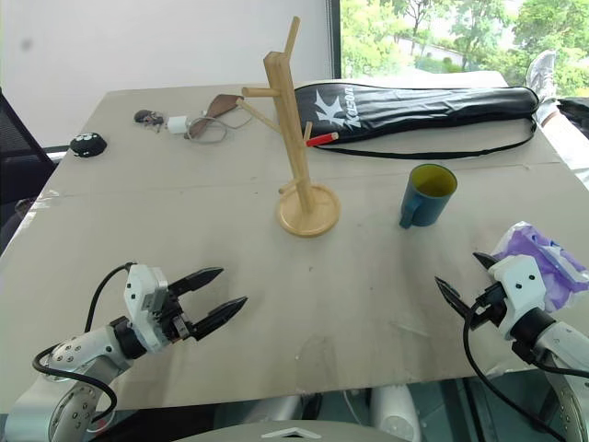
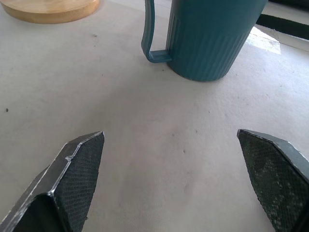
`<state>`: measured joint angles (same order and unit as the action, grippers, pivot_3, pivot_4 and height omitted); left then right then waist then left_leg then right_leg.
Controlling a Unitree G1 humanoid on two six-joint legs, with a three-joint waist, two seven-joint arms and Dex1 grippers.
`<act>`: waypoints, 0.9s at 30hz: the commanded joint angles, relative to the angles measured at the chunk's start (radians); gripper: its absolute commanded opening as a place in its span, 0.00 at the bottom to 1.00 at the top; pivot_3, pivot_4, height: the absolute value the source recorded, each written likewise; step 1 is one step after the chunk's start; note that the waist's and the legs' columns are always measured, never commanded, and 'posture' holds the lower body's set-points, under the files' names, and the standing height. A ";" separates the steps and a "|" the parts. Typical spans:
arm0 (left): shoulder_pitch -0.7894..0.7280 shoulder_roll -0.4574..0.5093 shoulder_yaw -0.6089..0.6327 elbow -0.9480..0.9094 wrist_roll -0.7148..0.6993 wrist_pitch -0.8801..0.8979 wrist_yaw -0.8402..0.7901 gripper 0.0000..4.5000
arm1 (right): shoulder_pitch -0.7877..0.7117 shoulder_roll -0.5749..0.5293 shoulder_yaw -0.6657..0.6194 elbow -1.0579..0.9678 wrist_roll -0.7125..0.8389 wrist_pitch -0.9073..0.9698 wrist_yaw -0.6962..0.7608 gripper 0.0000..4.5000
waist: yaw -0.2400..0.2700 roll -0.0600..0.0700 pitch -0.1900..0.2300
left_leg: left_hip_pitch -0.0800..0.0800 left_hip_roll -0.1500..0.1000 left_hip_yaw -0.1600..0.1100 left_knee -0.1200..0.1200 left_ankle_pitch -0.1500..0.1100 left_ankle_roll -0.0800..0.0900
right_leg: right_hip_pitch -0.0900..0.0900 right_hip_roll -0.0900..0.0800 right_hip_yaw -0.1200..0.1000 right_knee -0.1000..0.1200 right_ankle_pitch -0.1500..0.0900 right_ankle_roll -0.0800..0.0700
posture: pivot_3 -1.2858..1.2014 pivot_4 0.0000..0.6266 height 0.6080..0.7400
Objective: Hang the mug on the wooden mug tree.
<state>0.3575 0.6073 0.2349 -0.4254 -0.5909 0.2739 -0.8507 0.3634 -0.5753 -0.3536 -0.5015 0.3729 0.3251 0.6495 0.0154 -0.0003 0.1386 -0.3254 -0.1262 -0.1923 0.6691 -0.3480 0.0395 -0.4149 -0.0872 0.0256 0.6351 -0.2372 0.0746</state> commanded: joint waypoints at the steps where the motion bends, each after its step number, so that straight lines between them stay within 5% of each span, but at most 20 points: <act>1: -0.014 0.022 0.030 -0.034 -0.024 -0.009 -0.031 1.00 | 0.008 0.013 -0.006 -0.057 0.019 -0.016 -0.005 0.99 | 0.000 0.000 0.000 | 0.000 0.000 0.000 0.000 0.000 0.000 | 0.000 0.000 0.000 0.000 0.000 0.000 | 0.52 0.24 1.00; 12: -0.106 -0.008 0.027 -0.011 -0.041 -0.095 -0.105 1.00 | -0.156 0.083 0.127 -0.087 0.035 0.109 -0.125 0.99 | -0.001 0.000 0.000 | 0.000 0.000 0.000 0.000 0.000 0.000 | -0.001 0.000 0.000 -0.001 0.000 0.000 | 0.52 0.24 1.00; 21: -0.095 0.076 0.036 -0.106 -0.187 -0.021 -0.251 1.00 | -0.285 0.084 0.175 -0.018 0.063 0.182 -0.119 0.99 | -0.002 0.000 0.000 | -0.001 0.000 0.000 0.000 0.000 0.000 | -0.001 0.000 0.000 -0.001 0.000 0.000 | 0.52 0.24 1.00; 27: -0.128 0.107 0.041 -0.170 -0.226 0.032 -0.210 1.00 | -0.418 0.099 0.252 0.098 0.027 0.169 -0.107 0.99 | -0.003 0.001 0.000 | -0.001 0.000 0.000 0.000 0.000 0.000 | -0.001 0.000 0.000 -0.001 0.000 0.000 | 0.52 0.24 1.00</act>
<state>0.2319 0.7041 0.2561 -0.5467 -0.7899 0.2971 -1.0715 -0.0341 -0.4795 -0.1091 -0.4073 0.4013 0.5108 0.5371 0.0119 0.0003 0.1387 -0.3262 -0.1262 -0.1925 0.6687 -0.3479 0.0395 -0.4157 -0.0871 0.0252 0.6342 -0.2372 0.0744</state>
